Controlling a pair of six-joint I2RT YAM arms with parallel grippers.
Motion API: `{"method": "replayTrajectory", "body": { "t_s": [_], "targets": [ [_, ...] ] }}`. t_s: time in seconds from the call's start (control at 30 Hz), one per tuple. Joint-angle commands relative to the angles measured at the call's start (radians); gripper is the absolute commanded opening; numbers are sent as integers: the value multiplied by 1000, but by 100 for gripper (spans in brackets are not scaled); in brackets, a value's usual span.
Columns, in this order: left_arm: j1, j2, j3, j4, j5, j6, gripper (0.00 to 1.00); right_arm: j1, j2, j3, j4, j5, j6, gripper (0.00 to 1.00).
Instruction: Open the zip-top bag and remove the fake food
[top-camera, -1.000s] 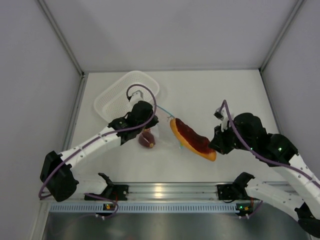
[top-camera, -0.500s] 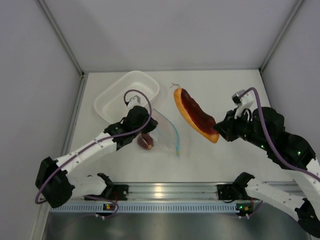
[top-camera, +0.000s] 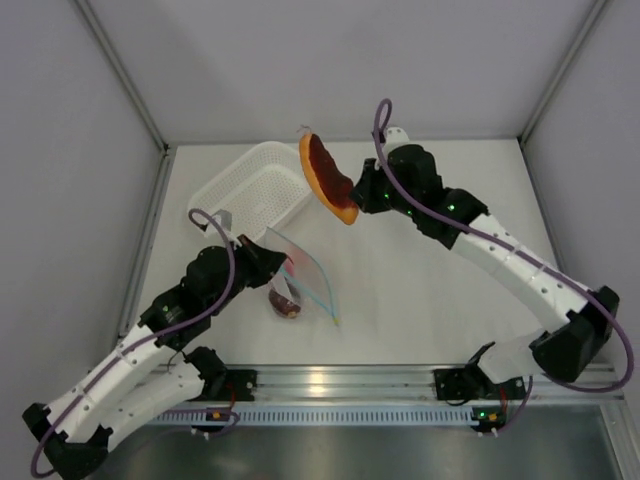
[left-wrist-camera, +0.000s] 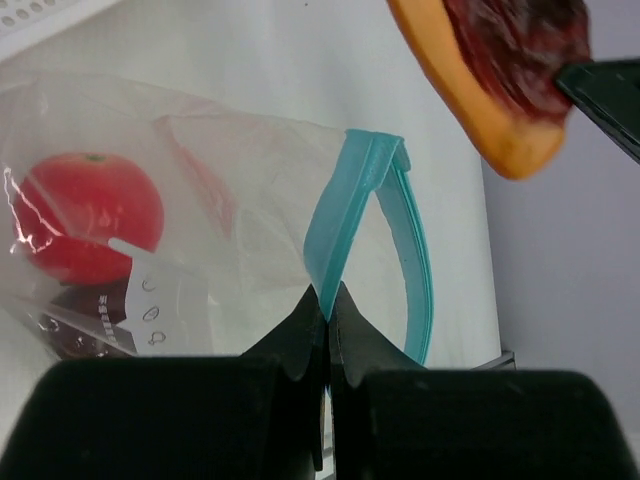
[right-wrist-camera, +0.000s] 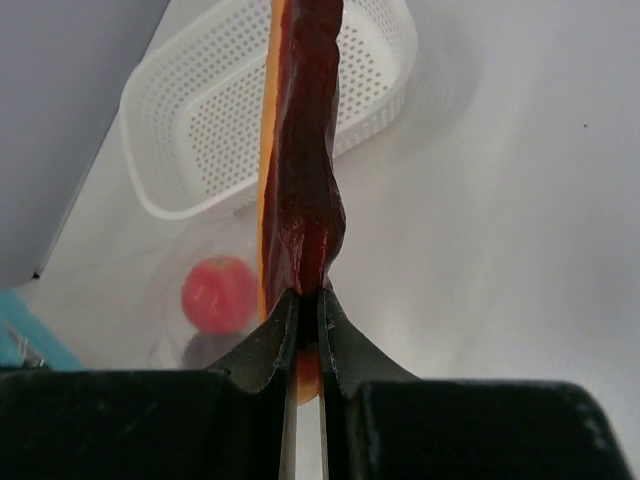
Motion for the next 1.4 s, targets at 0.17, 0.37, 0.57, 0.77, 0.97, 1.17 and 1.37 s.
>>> {"method": "replayTrajectory", "body": {
  "t_s": [0.17, 0.37, 0.57, 0.77, 0.97, 1.17, 1.37],
  "targets": [
    [3, -141, 126, -187, 8, 107, 0, 0, 315, 207, 332, -67, 261, 0],
    [3, -228, 177, -255, 8, 122, 0, 52, 539, 307, 456, 43, 407, 0],
    [3, -317, 241, -353, 0, 126, 0, 112, 750, 429, 565, 174, 466, 0],
    [3, -360, 283, -408, 16, 133, 0, 190, 921, 609, 601, 255, 395, 33],
    [3, -362, 330, -436, 7, 147, 0, 206, 901, 605, 582, 229, 403, 99],
    [3, -333, 331, -433, -4, 129, 0, 186, 668, 393, 586, 284, 306, 99],
    [5, -256, 326, -425, -19, 41, 0, 105, 294, 103, 561, 253, 174, 99]
  ]
}}
